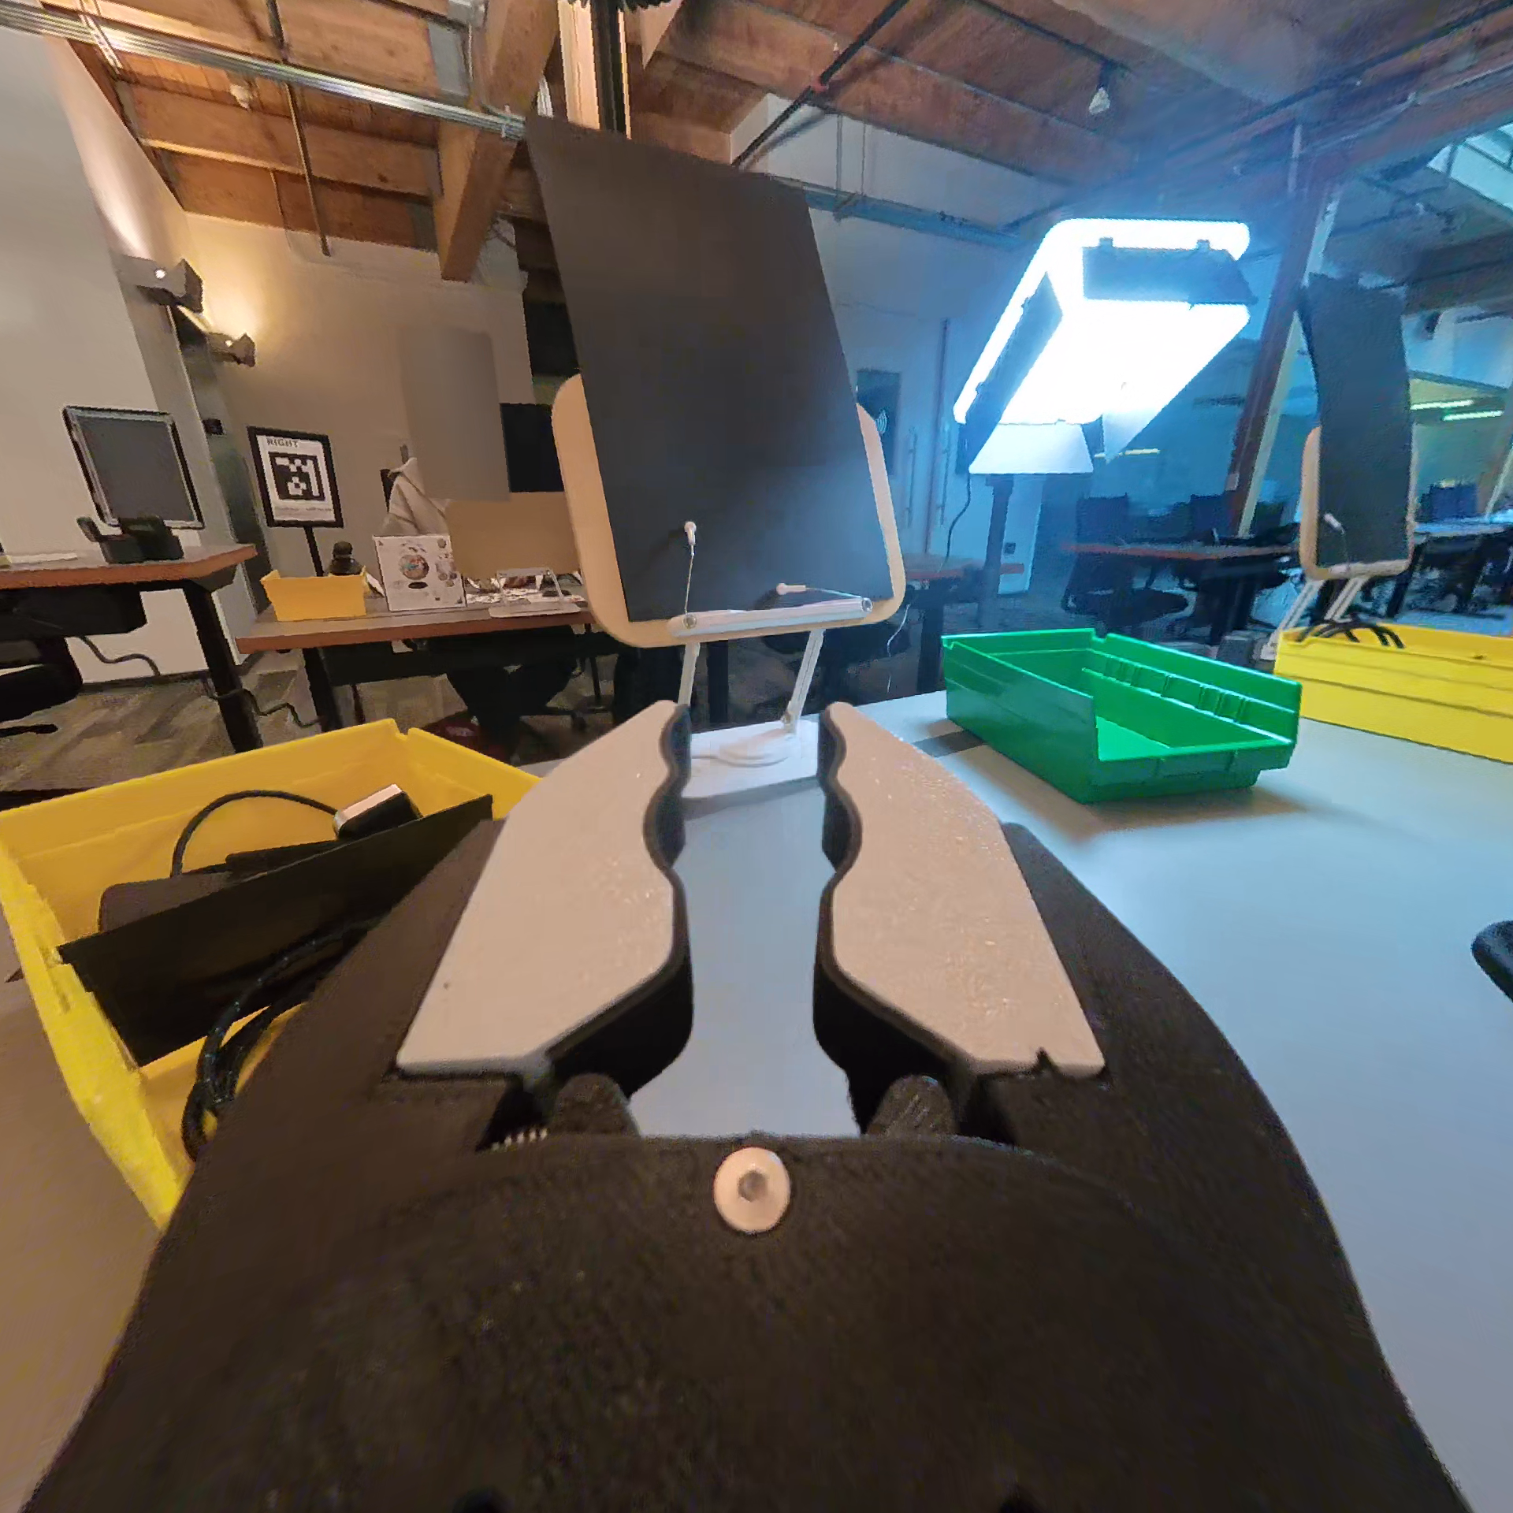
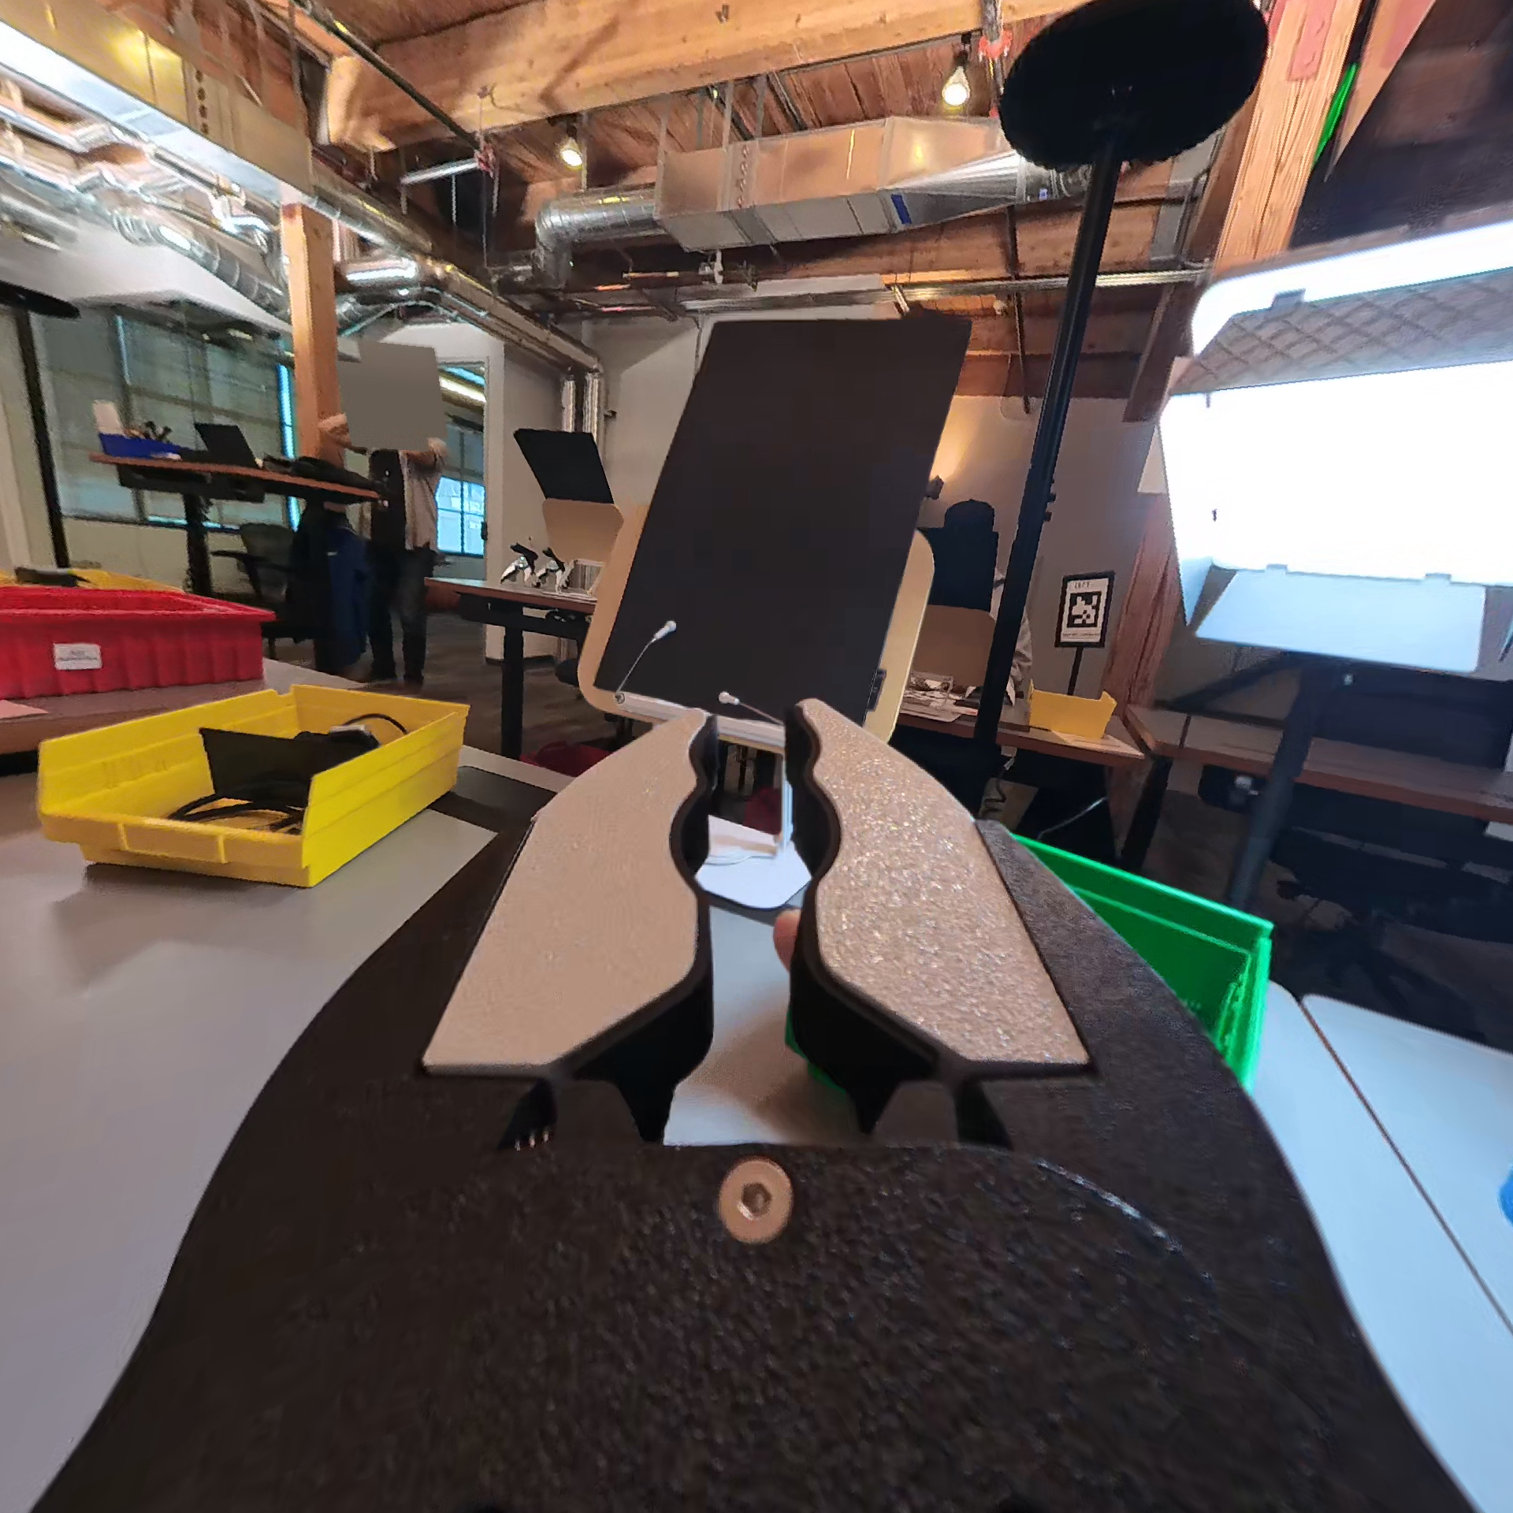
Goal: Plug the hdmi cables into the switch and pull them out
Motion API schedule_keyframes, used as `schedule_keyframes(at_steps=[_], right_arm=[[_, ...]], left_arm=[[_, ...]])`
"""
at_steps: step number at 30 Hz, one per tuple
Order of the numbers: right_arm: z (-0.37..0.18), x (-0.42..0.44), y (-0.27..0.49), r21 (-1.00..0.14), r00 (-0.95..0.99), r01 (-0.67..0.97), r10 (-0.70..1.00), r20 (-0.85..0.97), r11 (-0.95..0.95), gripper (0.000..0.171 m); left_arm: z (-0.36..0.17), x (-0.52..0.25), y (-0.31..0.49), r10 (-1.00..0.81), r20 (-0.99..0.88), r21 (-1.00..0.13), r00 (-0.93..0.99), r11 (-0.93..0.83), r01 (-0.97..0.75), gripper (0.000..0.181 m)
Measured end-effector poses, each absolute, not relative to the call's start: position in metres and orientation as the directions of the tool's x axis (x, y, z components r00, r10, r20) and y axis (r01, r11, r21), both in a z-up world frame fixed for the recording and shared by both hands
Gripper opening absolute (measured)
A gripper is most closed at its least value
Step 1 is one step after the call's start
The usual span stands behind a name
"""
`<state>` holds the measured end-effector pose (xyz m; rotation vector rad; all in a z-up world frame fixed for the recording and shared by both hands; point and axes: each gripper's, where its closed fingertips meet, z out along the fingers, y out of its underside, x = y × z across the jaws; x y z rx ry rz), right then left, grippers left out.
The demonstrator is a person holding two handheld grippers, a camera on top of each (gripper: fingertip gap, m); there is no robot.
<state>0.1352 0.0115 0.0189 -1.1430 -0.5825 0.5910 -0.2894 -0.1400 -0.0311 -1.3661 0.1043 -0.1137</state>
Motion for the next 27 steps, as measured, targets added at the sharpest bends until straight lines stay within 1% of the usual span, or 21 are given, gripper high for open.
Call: schedule_keyframes(at_steps=[2, 3, 8, 11, 14, 18, 21, 23, 27], right_arm=[[0.033, 0.126, 0.016, -0.943, 0.696, -0.108, 0.701, 0.155, 0.315, 0.024], [0.041, 0.120, 0.019, -0.941, 0.686, -0.100, 0.708, 0.169, 0.323, 0.026], [0.058, 0.087, 0.048, -0.942, 0.646, -0.035, 0.727, 0.232, 0.333, 0.035], [0.047, 0.064, 0.072, -0.957, 0.605, -0.014, 0.764, 0.222, 0.290, 0.035], [0.012, 0.041, 0.095, -0.981, 0.559, 0.036, 0.810, 0.178, 0.191, 0.036], [-0.035, 0.023, 0.106, -0.994, 0.523, 0.067, 0.846, 0.104, 0.081, 0.037], [-0.056, 0.017, 0.108, -0.997, 0.518, 0.066, 0.852, 0.074, 0.047, 0.037], [-0.065, 0.012, 0.106, -0.995, 0.501, 0.090, 0.862, 0.074, 0.034, 0.037], [-0.073, 0.008, 0.102, -0.990, 0.487, 0.126, 0.867, 0.111, 0.056, 0.037]], left_arm=[[-0.020, -0.297, -0.131, -0.119, -0.035, -0.984, 0.992, 0.176, -0.013, 0.041], [-0.014, -0.303, -0.126, -0.096, -0.060, -0.985, 0.994, 0.166, -0.043, 0.043], [0.011, -0.350, -0.092, 0.005, -0.189, -0.980, 0.982, 0.053, -0.189, 0.045], [0.005, -0.383, -0.062, 0.015, -0.252, -0.965, 0.968, -0.083, -0.250, 0.045], [-0.017, -0.418, -0.033, 0.008, -0.301, -0.925, 0.954, -0.246, -0.290, 0.043], [-0.060, -0.464, 0.003, -0.046, -0.391, -0.796, 0.919, -0.484, -0.363, 0.042], [-0.093, -0.487, 0.022, -0.135, -0.430, -0.661, 0.893, -0.626, -0.413, 0.042], [-0.112, -0.494, 0.033, -0.201, -0.436, -0.580, 0.877, -0.682, -0.445, 0.040], [-0.146, -0.507, 0.046, -0.336, -0.477, -0.368, 0.812, -0.763, -0.532, 0.041]])
